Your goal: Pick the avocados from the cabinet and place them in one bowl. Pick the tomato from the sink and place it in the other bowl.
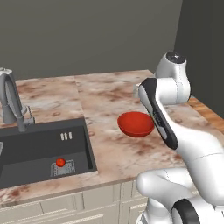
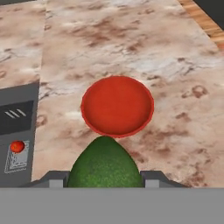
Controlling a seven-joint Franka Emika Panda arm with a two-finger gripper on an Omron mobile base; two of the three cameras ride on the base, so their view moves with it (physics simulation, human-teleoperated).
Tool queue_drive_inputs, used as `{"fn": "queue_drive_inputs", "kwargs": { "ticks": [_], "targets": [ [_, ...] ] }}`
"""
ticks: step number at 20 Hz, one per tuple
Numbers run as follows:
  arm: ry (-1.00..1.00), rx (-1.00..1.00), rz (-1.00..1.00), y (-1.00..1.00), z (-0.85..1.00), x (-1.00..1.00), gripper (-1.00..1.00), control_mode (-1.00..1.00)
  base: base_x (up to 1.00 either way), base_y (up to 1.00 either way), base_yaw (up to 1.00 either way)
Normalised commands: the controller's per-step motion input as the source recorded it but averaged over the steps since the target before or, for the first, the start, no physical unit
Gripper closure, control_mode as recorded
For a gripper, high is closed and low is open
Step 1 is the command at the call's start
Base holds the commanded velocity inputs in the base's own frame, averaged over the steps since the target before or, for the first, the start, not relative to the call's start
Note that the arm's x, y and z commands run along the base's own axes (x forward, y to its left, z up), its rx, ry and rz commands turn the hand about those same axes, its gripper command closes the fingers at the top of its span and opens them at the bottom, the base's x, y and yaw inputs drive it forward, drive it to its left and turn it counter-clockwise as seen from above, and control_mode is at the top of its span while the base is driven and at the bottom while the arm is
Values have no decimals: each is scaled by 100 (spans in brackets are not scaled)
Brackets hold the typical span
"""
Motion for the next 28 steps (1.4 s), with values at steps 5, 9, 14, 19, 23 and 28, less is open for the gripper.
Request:
{"fn": "queue_drive_inputs", "kwargs": {
  "ticks": [5,9,14,19,23,28],
  "targets": [
    [29,-3,-23,34,0,42,100,-100,0,0,0],
    [10,1,0,-16,-6,7,100,-100,0,0,0],
    [7,4,0,-24,-52,19,100,-100,0,0,0],
    [0,10,0,-9,-46,34,100,-100,0,0,0],
    [0,6,0,0,-19,39,100,-100,0,0,0],
    [-1,2,0,0,-19,58,100,-100,0,0,0]
  ]
}}
